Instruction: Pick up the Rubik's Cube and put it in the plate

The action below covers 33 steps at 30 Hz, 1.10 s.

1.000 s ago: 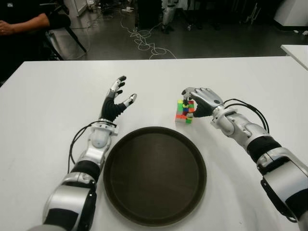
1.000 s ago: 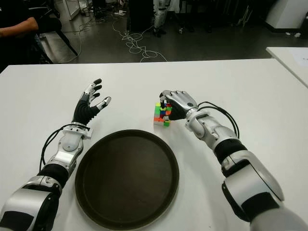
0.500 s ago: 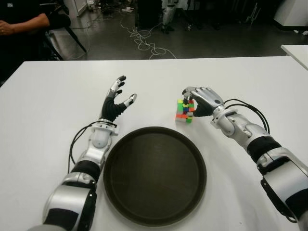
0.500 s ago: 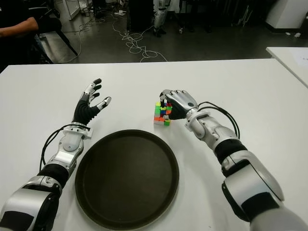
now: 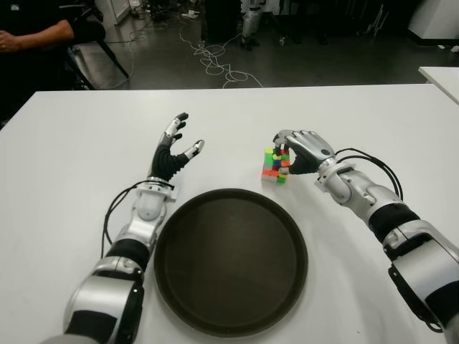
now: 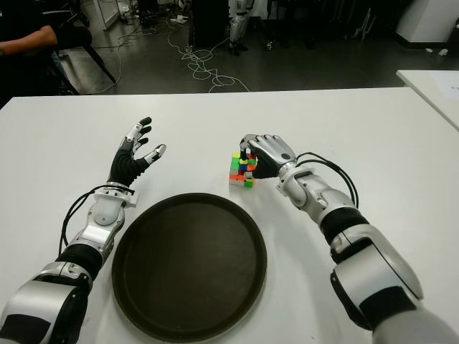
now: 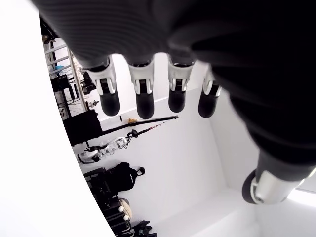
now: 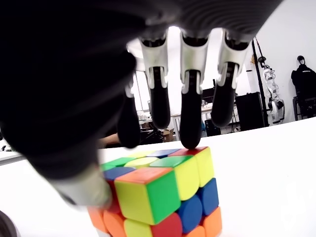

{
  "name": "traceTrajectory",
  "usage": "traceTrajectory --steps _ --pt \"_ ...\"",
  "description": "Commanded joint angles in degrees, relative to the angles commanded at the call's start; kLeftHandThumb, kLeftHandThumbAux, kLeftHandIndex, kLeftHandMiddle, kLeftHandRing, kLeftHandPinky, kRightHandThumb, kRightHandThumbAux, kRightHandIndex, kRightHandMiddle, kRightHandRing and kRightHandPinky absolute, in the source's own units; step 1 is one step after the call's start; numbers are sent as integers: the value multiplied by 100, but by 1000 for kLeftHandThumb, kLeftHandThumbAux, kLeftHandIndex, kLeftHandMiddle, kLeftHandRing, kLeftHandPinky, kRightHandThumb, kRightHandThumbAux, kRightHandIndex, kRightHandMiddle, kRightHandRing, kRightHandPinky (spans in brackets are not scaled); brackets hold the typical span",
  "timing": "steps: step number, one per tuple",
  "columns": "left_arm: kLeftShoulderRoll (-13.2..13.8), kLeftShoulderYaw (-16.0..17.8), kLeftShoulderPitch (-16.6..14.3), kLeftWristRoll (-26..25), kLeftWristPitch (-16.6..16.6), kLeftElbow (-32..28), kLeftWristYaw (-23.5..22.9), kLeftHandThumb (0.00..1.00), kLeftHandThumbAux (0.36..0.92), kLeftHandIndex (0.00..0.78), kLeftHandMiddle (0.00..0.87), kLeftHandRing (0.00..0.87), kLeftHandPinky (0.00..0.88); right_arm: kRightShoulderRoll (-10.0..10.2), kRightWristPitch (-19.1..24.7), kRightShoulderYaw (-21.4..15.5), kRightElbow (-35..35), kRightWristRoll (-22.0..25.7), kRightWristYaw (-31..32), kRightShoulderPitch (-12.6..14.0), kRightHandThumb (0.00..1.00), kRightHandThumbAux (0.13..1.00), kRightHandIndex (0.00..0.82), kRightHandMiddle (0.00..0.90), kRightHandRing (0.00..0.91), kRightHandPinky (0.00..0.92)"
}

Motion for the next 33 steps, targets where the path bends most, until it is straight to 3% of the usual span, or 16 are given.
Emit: traceTrajectory --steps 3,4,6,7,9,12,24,33 --pt "-2 8 2 -3 19 -2 1 10 605 68 78 65 89 38 29 -28 58 7 -123 16 647 738 412 452 484 476" --pt "-3 11 4 -7 26 -3 -3 14 612 71 80 68 90 59 47 -30 108 0 -178 13 467 700 325 377 409 411" --pt "-6 16 5 -18 37 -5 -23 18 617 74 83 72 92 100 109 -15 203 -37 -285 -5 294 657 224 278 307 315" --pt "-7 17 5 -23 38 -4 -33 19 617 75 84 73 92 95 140 -7 180 -58 -308 -6 257 646 200 252 280 289" --pt "-3 14 3 -21 33 0 -43 19 615 76 85 76 96 97 191 22 173 -106 -387 -9 149 593 91 117 131 145" --pt "3 7 0 -10 27 5 -41 22 610 78 85 76 94 95 228 57 165 -141 -452 -10 90 546 29 38 43 49" --pt "-2 12 -9 10 32 76 14 45 589 74 85 87 123 58 596 351 164 -405 -320 -92 29 466 0 0 0 0" --pt "-23 34 -15 -35 60 75 -26 29 570 60 69 67 94 77 817 408 161 -396 -249 -97 6 478 0 0 0 0"
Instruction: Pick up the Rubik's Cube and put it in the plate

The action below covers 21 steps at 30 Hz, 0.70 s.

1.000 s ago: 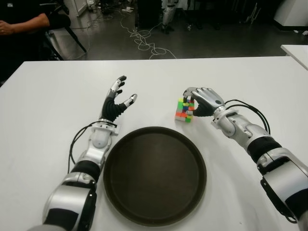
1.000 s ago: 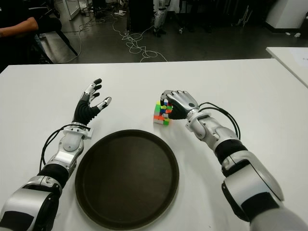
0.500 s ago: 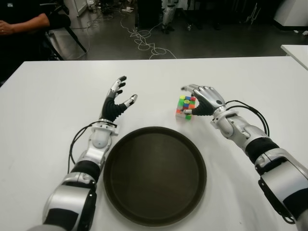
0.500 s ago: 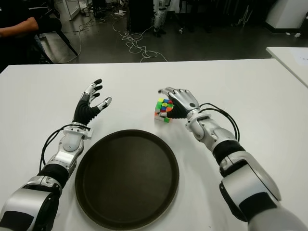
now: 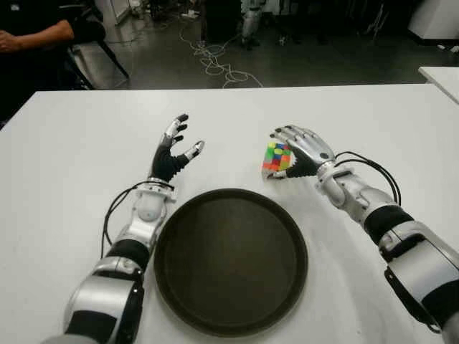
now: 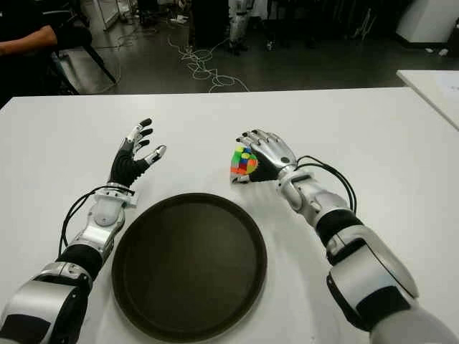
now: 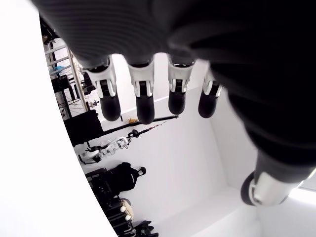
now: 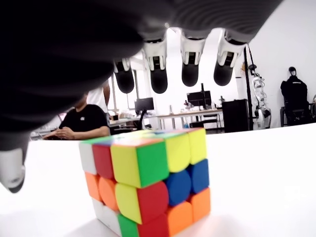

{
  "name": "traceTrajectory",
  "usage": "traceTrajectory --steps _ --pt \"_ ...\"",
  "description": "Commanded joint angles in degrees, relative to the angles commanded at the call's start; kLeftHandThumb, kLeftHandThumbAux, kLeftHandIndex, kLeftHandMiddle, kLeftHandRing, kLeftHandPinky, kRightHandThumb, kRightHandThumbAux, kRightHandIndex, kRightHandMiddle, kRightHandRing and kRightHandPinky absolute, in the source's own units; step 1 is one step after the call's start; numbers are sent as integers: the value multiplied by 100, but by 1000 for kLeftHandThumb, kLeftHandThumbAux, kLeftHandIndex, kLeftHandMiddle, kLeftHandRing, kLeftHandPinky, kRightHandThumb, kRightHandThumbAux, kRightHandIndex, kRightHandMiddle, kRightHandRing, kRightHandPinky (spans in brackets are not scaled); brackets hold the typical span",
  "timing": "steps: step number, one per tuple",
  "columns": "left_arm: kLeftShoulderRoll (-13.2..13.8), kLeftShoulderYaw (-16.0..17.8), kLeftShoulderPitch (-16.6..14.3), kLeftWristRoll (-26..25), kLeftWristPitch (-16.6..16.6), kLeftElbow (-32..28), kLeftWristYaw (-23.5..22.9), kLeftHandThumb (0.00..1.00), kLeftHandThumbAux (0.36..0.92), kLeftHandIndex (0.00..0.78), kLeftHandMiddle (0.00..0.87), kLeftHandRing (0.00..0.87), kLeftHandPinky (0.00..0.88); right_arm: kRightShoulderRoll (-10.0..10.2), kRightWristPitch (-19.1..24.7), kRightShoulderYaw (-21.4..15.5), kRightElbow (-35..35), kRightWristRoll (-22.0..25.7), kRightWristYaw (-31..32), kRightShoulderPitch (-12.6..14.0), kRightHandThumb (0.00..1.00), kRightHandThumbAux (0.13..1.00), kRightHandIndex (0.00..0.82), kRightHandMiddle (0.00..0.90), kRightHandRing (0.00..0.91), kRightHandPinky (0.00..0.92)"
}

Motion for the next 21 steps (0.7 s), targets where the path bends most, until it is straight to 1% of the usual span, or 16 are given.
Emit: traceTrajectory --steps 3,13,16,21 --pt "0 1 0 -7 0 -6 -20 27 569 59 70 62 83 5 38 1 3 10 23 -2 1 482 0 0 0 0" --pt "16 -11 10 3 -3 -26 -59 18 594 47 66 53 76 25 93 -31 53 60 67 -15 0 488 0 0 0 0" --pt "22 -20 12 24 -3 -23 -33 36 590 63 83 72 98 32 81 -45 84 79 64 -20 0 496 0 0 0 0" --pt "21 -23 13 39 7 -19 -6 35 575 65 83 76 110 35 67 -57 96 95 77 -20 0 505 0 0 0 0"
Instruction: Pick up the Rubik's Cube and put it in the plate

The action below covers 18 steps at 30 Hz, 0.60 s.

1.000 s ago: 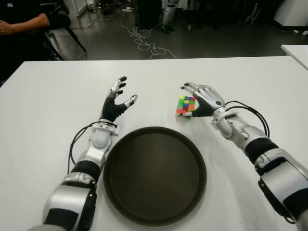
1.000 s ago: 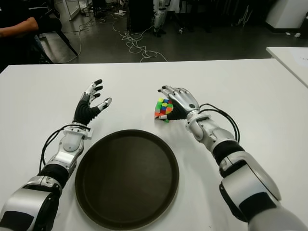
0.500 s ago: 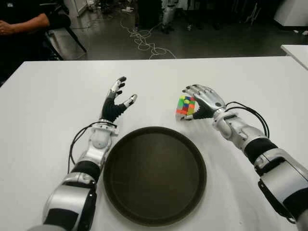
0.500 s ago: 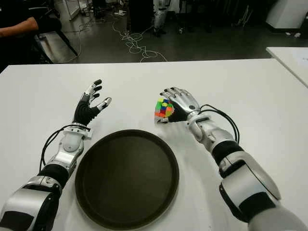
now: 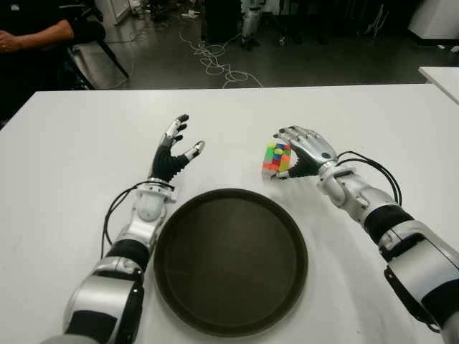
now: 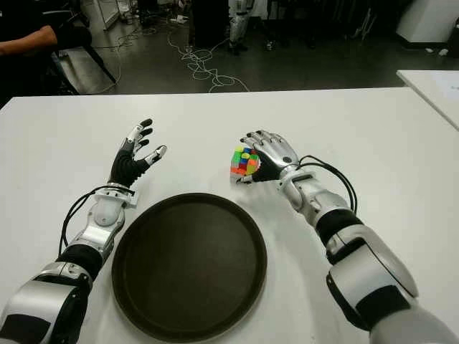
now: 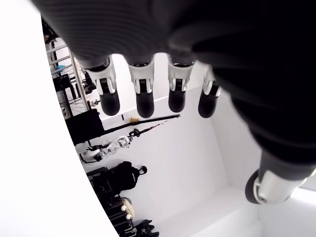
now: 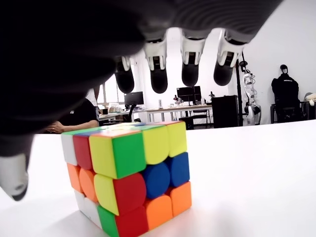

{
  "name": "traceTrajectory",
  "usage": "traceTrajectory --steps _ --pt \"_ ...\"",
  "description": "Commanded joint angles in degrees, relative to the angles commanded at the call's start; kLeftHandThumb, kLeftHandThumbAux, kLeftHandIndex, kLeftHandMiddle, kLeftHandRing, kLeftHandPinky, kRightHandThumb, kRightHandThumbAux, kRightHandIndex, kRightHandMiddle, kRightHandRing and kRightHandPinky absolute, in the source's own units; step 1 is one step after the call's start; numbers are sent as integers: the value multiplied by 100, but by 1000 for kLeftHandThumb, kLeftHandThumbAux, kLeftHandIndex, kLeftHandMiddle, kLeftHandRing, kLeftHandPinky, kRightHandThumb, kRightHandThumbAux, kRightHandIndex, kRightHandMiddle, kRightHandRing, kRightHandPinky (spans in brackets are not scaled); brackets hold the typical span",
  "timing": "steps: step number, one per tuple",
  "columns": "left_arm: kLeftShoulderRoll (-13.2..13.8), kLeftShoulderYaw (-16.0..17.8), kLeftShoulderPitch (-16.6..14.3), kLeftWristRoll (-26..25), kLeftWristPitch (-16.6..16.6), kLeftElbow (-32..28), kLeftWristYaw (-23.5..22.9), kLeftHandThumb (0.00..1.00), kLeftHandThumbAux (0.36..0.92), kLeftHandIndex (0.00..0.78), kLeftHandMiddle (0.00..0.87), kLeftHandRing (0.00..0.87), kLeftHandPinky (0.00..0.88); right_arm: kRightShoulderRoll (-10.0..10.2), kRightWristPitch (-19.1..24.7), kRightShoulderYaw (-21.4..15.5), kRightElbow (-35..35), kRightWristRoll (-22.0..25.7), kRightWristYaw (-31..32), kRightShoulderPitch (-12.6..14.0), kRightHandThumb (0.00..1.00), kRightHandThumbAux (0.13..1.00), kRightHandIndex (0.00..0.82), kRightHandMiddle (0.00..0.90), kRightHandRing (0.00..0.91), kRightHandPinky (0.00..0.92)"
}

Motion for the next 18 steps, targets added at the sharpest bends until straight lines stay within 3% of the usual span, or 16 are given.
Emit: traceTrajectory --steps 13,18 --pt "7 -29 8 67 -26 -24 132 10 602 60 73 73 102 141 -127 -101 301 160 121 -22 0 507 0 0 0 1" --pt "7 -37 13 82 0 -32 137 13 605 59 74 72 99 269 -185 -173 486 263 -4 -18 0 538 0 3 19 101"
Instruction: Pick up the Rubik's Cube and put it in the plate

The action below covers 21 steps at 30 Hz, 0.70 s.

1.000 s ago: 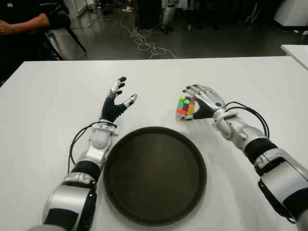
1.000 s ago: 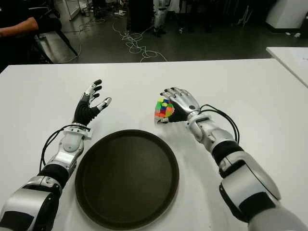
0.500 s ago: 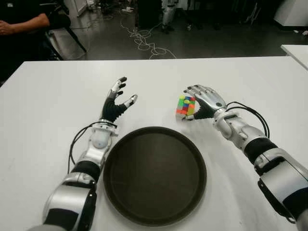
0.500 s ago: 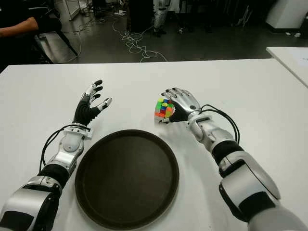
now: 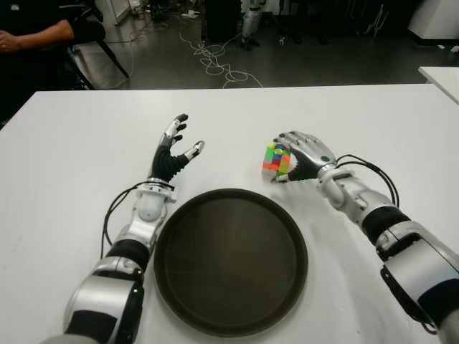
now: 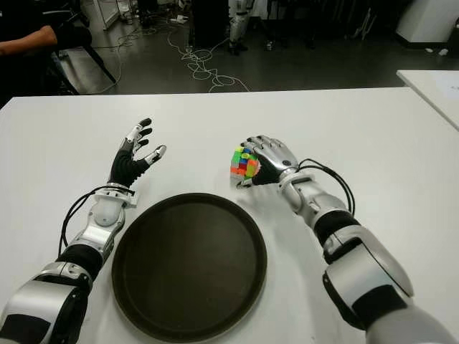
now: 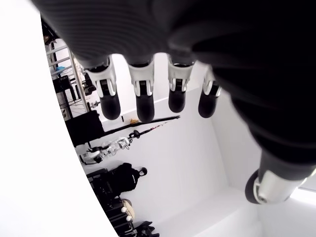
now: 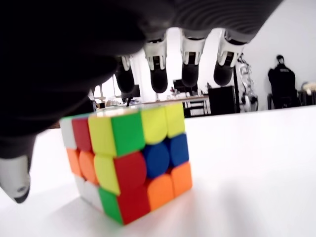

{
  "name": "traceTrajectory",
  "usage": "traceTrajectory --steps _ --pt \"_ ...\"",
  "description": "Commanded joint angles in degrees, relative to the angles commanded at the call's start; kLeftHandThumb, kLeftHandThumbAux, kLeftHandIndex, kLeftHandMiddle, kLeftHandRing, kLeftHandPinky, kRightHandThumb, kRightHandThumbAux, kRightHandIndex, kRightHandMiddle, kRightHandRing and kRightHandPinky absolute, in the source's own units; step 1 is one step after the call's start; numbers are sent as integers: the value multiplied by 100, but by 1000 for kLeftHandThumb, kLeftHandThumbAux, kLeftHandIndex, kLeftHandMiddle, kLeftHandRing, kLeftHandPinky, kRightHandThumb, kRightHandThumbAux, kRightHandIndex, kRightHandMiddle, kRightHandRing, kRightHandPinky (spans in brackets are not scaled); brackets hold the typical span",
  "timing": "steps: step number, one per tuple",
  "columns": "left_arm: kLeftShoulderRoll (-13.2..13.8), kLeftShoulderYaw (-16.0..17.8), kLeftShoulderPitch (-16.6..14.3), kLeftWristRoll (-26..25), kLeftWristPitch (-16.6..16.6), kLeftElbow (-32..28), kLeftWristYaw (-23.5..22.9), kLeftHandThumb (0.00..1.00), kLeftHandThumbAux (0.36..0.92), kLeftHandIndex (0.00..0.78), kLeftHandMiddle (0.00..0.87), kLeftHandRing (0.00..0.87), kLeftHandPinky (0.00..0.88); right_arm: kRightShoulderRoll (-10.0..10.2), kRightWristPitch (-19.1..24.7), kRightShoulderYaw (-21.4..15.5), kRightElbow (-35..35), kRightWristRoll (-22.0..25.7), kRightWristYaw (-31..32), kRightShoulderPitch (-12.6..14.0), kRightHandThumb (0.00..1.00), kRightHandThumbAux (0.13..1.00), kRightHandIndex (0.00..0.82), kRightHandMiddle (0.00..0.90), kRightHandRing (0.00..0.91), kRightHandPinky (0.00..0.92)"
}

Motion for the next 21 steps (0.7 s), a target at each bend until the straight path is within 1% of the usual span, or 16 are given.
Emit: traceTrajectory --steps 2,5,7,12,17,21 --pt "1 -3 -4 3 1 3 -3 10 603 55 73 71 99 97 16 -29 132 33 -76 -11 4 549 1 15 48 137" --pt "6 -17 -7 20 -20 -2 14 4 594 49 72 68 90 163 -27 -108 212 126 -110 -10 10 557 9 43 80 146" --pt "9 -22 -6 21 -28 -7 14 2 588 46 70 67 88 194 -63 -145 251 158 -115 0 10 559 13 53 89 145" --pt "6 -26 -9 3 -28 -20 -14 0 574 50 67 67 91 245 -128 -193 331 222 -62 6 8 562 26 79 119 176" --pt "-13 3 -15 -61 4 -18 -77 47 578 67 85 73 89 315 -148 -206 419 252 10 7 1 557 42 102 143 196" --pt "-22 11 -12 -78 41 -15 -81 56 574 70 88 77 95 332 -183 -218 449 265 23 10 0 555 47 113 151 202"
